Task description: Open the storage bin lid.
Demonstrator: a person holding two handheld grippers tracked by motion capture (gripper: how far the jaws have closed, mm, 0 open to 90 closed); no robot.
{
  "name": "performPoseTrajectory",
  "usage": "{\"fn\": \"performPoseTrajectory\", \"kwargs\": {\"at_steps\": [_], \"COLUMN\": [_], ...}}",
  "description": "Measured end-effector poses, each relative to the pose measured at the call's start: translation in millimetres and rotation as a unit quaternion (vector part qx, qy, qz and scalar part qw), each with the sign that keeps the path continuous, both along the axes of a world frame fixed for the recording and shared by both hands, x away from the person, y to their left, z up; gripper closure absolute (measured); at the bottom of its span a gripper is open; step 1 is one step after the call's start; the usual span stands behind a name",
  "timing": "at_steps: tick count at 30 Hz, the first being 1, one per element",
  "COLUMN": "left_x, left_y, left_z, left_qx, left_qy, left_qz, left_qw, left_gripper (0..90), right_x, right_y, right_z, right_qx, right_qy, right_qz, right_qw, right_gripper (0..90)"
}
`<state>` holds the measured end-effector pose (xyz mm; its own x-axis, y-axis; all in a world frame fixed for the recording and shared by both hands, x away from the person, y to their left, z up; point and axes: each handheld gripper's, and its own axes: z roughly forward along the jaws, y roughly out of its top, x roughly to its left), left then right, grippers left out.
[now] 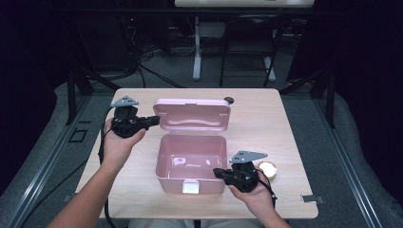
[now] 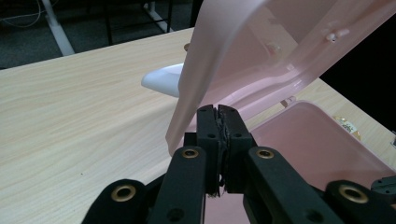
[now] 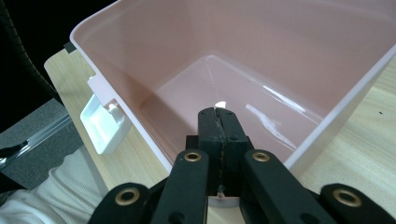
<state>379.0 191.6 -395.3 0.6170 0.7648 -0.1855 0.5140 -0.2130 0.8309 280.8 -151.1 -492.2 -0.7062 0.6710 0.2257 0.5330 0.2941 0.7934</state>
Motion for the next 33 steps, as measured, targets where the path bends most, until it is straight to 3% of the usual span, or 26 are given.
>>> {"fn": "performPoseTrajectory", "kwargs": {"at_steps": [4,9,10,13,15,21,33], "left_x": [-2.0,9.4,13.5,20.9,23.5,28.5,42.7], "left_y": [0.9,0.3,-1.9,-7.9,-10.8,-15.5,-17.3], "left_z": [-2.4,-9.5,-11.6,-16.8,-18.5,-17.2,-20.0], "left_qx": [0.025,0.011,0.015,0.025,0.031,0.041,0.023], "left_qy": [-0.013,-0.025,-0.024,-0.025,-0.031,-0.023,0.002], "left_qz": [0.021,0.033,0.034,0.040,0.050,0.068,0.086], "left_qw": [0.9994,0.9991,0.9990,0.9986,0.9978,0.9966,0.9961], "left_gripper": [78.3,57.6,58.9,84.6,86.3,87.6,88.1], "right_x": [-0.1,-0.1,-0.1,-0.4,-0.7,-0.8,-0.7], "right_y": [-0.3,-0.4,-0.4,-0.7,-1.2,-1.6,-1.9], "right_z": [-0.3,-0.6,-0.5,-0.9,-1.3,-1.5,-1.8], "right_qx": [0.001,0.002,0.002,0.006,0.009,0.010,0.011], "right_qy": [-0.001,-0.002,-0.002,-0.002,-0.001,-0.001,-0.002], "right_qz": [0.000,0.000,0.000,-0.002,-0.001,0.000,0.001], "right_qw": [1.0000,1.0000,1.0000,1.0000,1.0000,0.9999,0.9999], "right_gripper": [90.0,90.0,90.0,90.0,90.0,90.0,90.0]}}
